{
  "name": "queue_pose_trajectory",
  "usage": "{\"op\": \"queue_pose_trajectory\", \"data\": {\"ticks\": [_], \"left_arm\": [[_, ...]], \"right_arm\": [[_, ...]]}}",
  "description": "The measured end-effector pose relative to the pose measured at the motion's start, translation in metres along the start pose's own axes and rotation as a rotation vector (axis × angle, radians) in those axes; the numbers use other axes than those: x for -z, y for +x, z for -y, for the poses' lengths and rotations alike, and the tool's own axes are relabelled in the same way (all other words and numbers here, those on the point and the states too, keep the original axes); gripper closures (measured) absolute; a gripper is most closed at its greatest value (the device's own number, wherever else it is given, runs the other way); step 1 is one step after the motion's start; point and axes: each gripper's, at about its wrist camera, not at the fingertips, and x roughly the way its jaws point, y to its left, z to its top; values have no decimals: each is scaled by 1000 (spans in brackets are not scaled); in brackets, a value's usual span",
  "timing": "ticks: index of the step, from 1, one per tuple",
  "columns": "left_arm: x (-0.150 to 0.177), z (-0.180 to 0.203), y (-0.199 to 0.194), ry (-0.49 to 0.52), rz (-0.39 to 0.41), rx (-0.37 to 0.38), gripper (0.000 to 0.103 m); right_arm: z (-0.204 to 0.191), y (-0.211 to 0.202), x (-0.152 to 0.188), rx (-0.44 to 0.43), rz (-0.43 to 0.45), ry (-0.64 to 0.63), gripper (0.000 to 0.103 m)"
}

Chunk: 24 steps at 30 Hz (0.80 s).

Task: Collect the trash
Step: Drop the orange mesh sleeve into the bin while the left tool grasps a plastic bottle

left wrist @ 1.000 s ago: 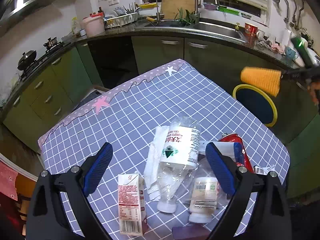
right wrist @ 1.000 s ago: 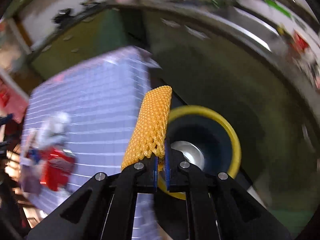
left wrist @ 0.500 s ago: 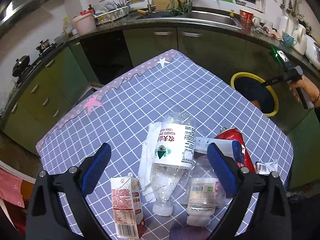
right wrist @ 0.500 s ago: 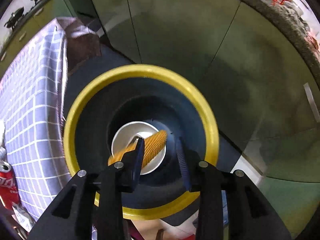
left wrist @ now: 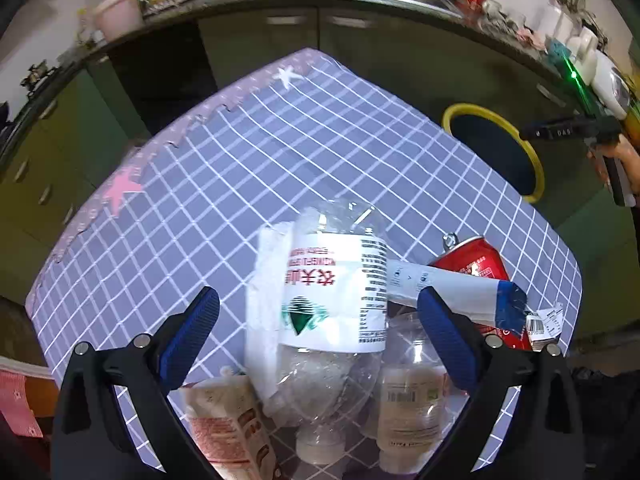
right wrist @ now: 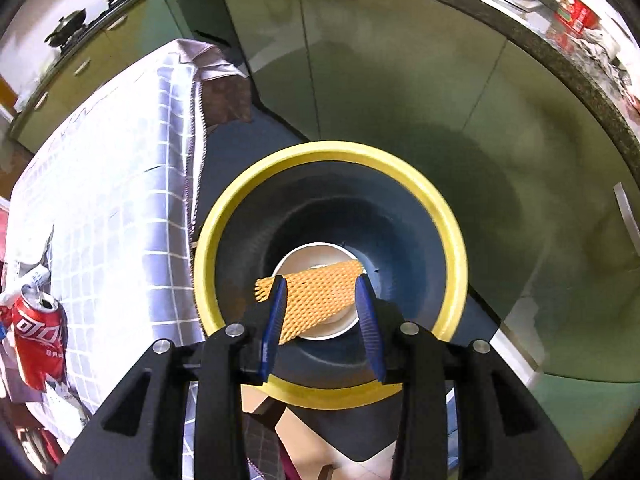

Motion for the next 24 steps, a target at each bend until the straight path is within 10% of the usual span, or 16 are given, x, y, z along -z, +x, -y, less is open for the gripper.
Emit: {"op": "queue_pose_trajectory", "data": {"ticks": [24], "left_arm": [[-7, 15, 60, 124, -171, -30, 42]], "right_arm": [[-1, 28, 4, -49, -38, 16, 63]]}}
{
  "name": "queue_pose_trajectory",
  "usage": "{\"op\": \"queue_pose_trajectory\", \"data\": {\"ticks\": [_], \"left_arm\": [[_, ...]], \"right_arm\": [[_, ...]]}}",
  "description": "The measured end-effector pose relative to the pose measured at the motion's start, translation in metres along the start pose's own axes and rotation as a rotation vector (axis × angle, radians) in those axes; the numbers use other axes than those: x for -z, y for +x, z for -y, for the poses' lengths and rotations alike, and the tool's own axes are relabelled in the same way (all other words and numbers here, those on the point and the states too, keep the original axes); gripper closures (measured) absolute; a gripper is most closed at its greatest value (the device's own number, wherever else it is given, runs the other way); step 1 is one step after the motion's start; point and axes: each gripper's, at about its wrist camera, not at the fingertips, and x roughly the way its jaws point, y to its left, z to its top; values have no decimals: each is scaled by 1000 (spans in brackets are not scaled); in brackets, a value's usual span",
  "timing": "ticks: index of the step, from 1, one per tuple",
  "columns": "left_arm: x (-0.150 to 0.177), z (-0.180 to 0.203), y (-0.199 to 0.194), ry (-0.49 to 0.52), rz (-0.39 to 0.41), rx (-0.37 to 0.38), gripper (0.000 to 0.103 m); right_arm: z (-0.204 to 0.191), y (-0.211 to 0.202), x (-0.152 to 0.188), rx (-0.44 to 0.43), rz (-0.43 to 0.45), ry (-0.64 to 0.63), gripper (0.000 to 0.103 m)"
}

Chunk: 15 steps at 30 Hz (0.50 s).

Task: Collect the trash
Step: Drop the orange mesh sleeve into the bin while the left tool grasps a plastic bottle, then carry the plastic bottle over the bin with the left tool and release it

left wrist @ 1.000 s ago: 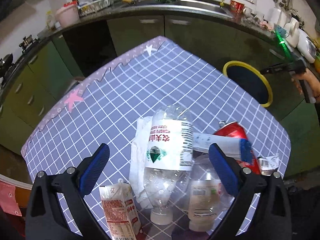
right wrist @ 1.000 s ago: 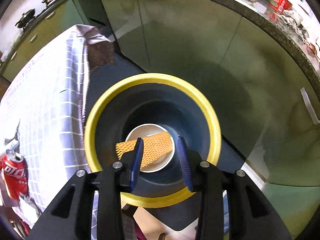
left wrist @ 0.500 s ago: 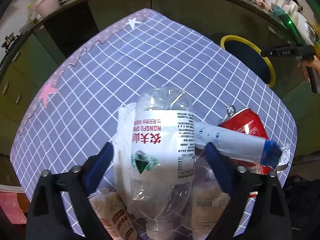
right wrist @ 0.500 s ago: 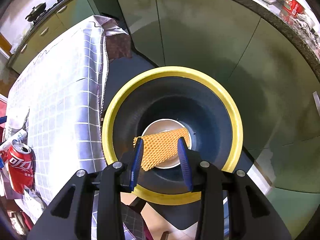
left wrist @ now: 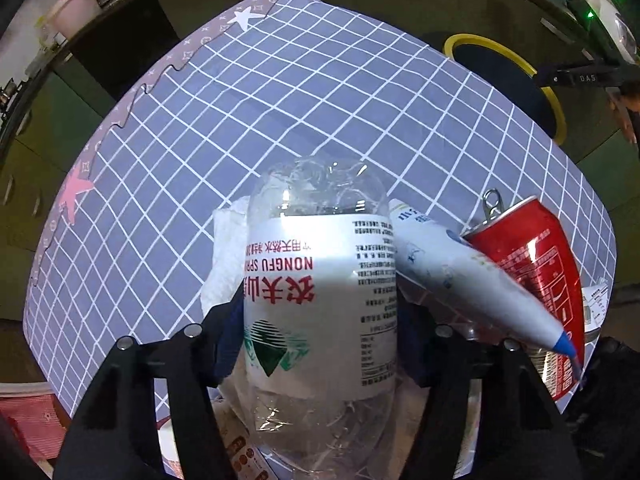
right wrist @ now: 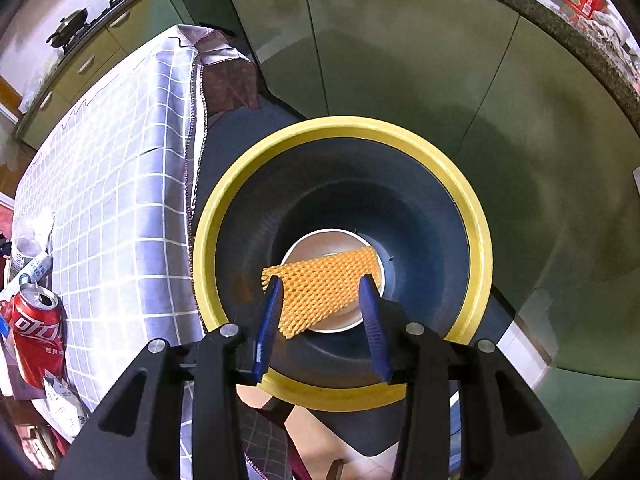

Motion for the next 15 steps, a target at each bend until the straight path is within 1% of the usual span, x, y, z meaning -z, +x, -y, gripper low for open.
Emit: {"op": "queue_pose_trajectory", "data": {"ticks": [4, 7, 8, 13, 15], "left_arm": [[-2, -4, -13, -20, 28, -20, 42], [-5, -12, -32, -40, 65, -36, 42], [-6, -16, -41, -48, 83, -51, 42], [-15, -21, -72, -53, 126, -87, 42], [-21, -18, -81, -45, 133, -84, 42]], "right_arm": [[0, 0, 1, -8, 6, 3, 63], [1, -3, 1, -15, 14, 5, 63], [1, -4, 2, -17, 18, 6, 63], [2, -11, 4, -29, 35, 7, 63], [4, -15, 5, -37, 43, 9, 63]]}}
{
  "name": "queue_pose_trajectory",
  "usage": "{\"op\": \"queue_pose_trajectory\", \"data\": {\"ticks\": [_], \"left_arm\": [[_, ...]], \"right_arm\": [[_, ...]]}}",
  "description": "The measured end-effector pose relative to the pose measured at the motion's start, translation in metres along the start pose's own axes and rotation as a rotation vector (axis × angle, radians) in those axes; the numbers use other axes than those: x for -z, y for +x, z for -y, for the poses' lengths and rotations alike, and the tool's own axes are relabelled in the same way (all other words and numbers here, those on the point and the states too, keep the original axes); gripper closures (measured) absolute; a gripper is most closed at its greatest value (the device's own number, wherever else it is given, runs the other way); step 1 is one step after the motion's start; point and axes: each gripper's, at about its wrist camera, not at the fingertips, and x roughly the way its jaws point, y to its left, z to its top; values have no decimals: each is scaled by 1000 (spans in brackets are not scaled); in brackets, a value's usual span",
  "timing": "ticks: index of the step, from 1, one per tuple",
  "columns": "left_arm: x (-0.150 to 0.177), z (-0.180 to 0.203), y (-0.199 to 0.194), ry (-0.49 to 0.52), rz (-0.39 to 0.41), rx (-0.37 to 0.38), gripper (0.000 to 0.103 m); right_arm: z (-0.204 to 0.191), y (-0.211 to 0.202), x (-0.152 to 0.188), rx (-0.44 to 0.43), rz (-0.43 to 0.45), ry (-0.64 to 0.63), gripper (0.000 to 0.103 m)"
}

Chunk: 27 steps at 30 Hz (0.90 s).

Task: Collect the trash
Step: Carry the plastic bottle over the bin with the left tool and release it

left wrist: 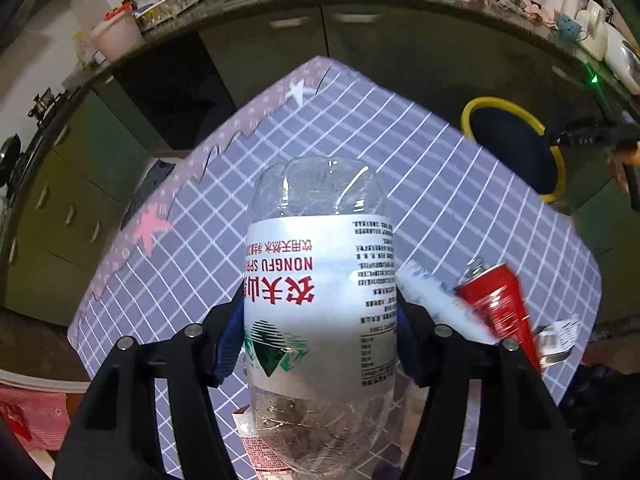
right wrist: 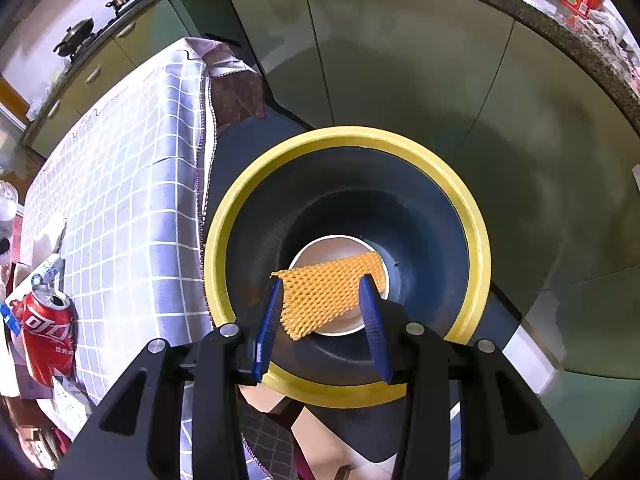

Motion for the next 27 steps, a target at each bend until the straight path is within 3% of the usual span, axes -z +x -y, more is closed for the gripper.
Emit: {"op": "queue_pose_trajectory", "data": {"ticks": [3, 9, 17, 24, 27], "left_arm": [[-20, 19, -9, 46, 4, 19, 42], [-84, 107, -4, 232, 3, 102, 42], [-165, 251, 68, 454, -62, 218, 42], [-199, 315, 137, 489, -152, 224, 41], [-209, 316, 150, 465, -150, 205, 30]], "right_arm": [[7, -12, 4, -9, 25, 6, 63], [42, -53, 23, -12, 110, 56, 63], [111, -98, 80, 15, 178, 169, 63], [149, -103, 117, 13, 167, 246, 63], [157, -103, 123, 9, 167, 257, 63]]}}
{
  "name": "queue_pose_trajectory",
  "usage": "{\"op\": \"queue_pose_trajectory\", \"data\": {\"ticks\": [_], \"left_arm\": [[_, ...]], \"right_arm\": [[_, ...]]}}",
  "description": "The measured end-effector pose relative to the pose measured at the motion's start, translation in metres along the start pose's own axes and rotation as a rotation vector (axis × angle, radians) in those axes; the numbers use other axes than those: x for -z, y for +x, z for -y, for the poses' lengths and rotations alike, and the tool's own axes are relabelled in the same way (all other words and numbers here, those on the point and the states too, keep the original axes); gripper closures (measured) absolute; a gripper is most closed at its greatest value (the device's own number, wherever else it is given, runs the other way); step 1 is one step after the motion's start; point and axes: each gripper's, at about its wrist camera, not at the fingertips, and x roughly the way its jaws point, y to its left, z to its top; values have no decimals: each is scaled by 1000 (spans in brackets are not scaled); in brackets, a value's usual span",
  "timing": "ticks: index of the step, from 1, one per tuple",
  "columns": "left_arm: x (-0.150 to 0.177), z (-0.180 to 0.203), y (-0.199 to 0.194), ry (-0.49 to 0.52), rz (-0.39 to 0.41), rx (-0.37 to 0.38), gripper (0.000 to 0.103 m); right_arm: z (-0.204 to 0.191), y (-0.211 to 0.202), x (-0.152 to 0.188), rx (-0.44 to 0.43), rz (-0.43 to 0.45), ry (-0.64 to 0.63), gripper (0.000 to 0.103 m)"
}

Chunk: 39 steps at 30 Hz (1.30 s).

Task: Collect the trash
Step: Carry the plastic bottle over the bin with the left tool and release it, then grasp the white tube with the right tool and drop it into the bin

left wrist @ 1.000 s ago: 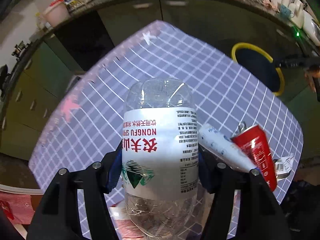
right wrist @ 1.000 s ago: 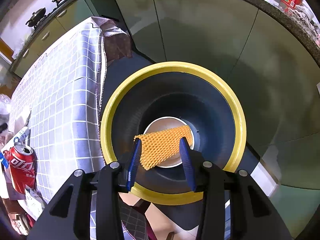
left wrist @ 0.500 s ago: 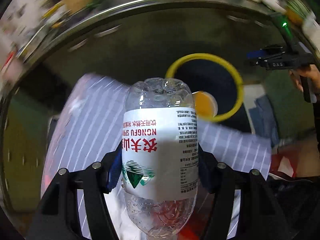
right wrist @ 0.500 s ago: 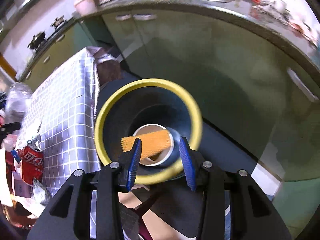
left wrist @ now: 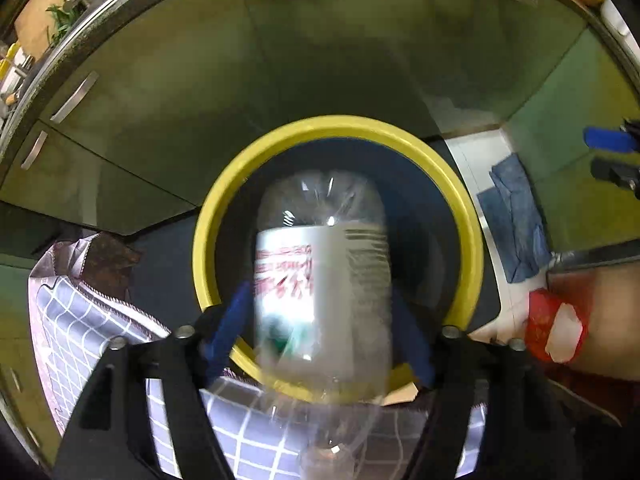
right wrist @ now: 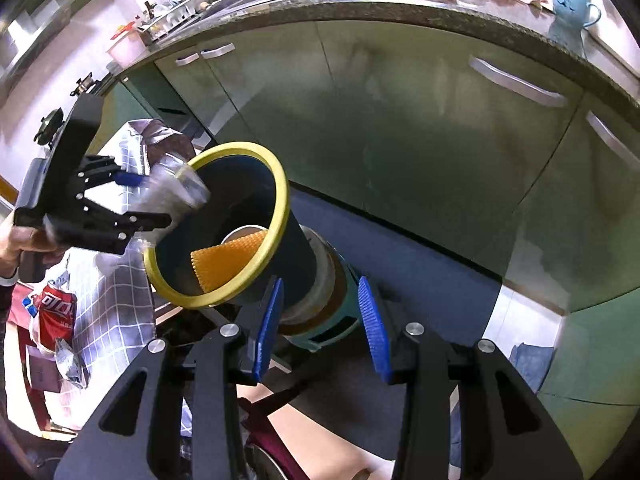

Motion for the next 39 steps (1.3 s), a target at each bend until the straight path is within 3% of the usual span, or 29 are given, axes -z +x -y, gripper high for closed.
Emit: {"op": "queue_pose_trajectory", "data": {"ticks": [6, 11, 16, 19, 23, 24, 25, 28, 34, 39], "left_arm": [[18, -23, -42, -66, 88, -7, 26], [70, -52, -95, -163, 191, -6, 25], [154, -84, -149, -289, 294, -19, 24], [209, -101, -177, -358, 357, -74, 21], [279, -117, -201, -469, 423, -113, 19], [298, -121, -205, -496, 434, -120, 19], [312, -120, -206, -515, 438, -126, 19], [354, -123, -206, -575, 429, -152, 19], [422, -117, -206, -658, 429, -176, 19], [459, -108, -207, -704, 433, -180, 19]], "right_arm": [[-5, 6, -2, -19, 2, -2, 63], [-39, 12, -3, -55, -15, -67, 63], [-104, 10, -3, -125, -38, -198, 62], [-156, 8, 2, -200, -62, -314, 52], [-233, 6, 16, -319, -115, -496, 48], [-251, 5, 21, -353, -129, -546, 40], [-276, 5, 29, -395, -148, -618, 32], [-328, 12, 47, -442, -208, -715, 31], [-386, 39, 57, -395, -295, -740, 34], [-426, 38, 60, -385, -270, -852, 34]]}}
